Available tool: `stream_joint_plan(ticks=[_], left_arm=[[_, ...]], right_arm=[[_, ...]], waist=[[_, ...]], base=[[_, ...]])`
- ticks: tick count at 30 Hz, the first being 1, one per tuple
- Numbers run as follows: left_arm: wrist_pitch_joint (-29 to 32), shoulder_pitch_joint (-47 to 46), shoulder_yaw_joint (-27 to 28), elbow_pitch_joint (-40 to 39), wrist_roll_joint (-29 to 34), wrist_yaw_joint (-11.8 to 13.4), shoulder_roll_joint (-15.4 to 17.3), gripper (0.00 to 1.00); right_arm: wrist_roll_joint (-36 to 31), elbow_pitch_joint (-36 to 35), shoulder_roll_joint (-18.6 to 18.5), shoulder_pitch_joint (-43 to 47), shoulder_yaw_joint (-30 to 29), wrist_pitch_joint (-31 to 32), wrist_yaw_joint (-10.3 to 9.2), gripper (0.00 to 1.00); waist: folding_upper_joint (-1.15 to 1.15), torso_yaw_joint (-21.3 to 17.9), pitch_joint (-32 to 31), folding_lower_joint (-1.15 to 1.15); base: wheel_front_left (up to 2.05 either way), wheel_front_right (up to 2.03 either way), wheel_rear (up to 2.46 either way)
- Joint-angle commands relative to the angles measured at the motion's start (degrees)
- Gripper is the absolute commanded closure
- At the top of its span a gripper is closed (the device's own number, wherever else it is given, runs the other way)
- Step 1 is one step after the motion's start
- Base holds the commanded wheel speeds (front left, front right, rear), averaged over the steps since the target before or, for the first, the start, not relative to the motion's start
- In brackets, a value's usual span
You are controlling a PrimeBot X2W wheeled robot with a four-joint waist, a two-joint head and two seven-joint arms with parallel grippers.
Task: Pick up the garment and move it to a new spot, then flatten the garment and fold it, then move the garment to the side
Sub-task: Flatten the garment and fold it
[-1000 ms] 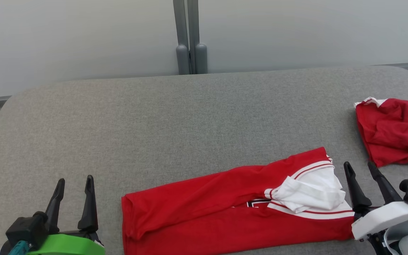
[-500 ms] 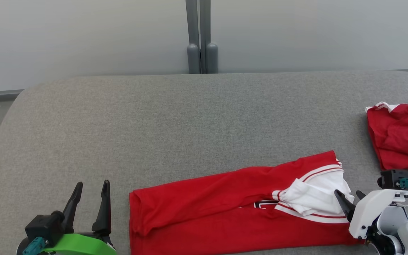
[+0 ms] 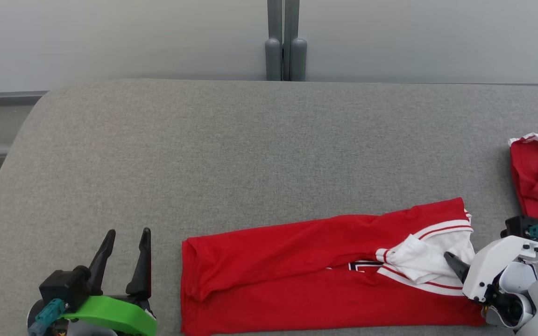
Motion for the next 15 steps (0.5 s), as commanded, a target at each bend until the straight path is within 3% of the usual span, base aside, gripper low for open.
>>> stream_joint_plan(ticks=[1,2,9,15], left_arm=[[0.0,-0.9,0.1,0.1,-0.1,-0.2,0.1,0.0],[0.0,-1.0,0.0,0.3,-0.2,-0.2,0.0,0.0],[-0.1,-0.3,-0.1,1.1,-0.4,0.2,-0.5,0.0],[-0.4,0.3,-0.1,1.4,-0.4,0.2,-1.2,0.0]], right_arm=[[1.1,1.3,1.7,1.1,1.6,1.4,0.02,0.67],[1.8,0.8,1.8,0.9,2.0,1.1,0.03,1.0],[4.3,-2.0,-0.3,-1.3,3.7,-0.3,0.02,1.0],[3.6,-4.0,-6.2,-2.5,1.7,-2.8,-0.04,1.0]], waist=[[0.0,0.5,0.3,0.0],[0.0,0.6,0.3,0.0],[0.0,0.0,-0.9,0.0],[0.0,-1.3,-1.6,0.0]], base=[[0.0,0.0,0.0],[0.0,0.0,0.0],[0.0,0.0,0.0],[0.0,0.0,0.0]])
